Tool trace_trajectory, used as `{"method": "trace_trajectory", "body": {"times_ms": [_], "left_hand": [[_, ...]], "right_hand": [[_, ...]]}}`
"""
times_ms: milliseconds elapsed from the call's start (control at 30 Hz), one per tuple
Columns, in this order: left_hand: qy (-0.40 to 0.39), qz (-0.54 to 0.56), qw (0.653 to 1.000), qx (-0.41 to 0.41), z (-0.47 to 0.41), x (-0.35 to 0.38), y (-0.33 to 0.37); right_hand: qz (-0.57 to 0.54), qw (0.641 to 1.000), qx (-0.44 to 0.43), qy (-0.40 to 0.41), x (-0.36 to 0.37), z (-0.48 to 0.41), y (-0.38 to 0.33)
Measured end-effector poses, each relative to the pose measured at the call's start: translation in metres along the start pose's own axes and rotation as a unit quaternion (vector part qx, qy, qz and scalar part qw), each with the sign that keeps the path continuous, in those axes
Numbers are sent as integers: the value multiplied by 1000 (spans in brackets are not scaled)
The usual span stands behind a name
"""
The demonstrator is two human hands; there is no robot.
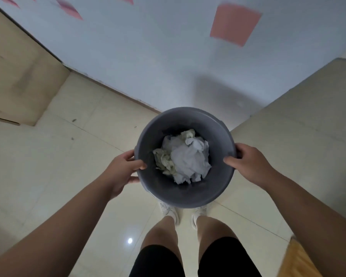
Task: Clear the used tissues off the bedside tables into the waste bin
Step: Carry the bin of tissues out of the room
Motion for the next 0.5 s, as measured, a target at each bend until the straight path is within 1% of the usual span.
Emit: {"method": "trace_trajectory", "body": {"times_ms": [133,233,400,500], "left_hand": [[37,13,999,-12,-101,14,-51],[53,19,998,-23,-175,24,-88],[62,16,997,-36,-275,29,-133],[54,8,998,-41,-322,35,-151]], "right_hand": [[7,999,29,20,45,-87,59],[-12,999,45,26,80,-151,105],[-45,997,53,25,127,-240,155],[-53,996,66,29,146,-279,178]]}}
Point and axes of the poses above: each hand's wrist, its own z-axis away from the middle knuckle, its own x-axis out of the palm, y = z × x, the point moved 9 cm from there along -z, towards the middle knuckle, and after that the axes turned 6 degrees about -z, right-handed, at the moved point
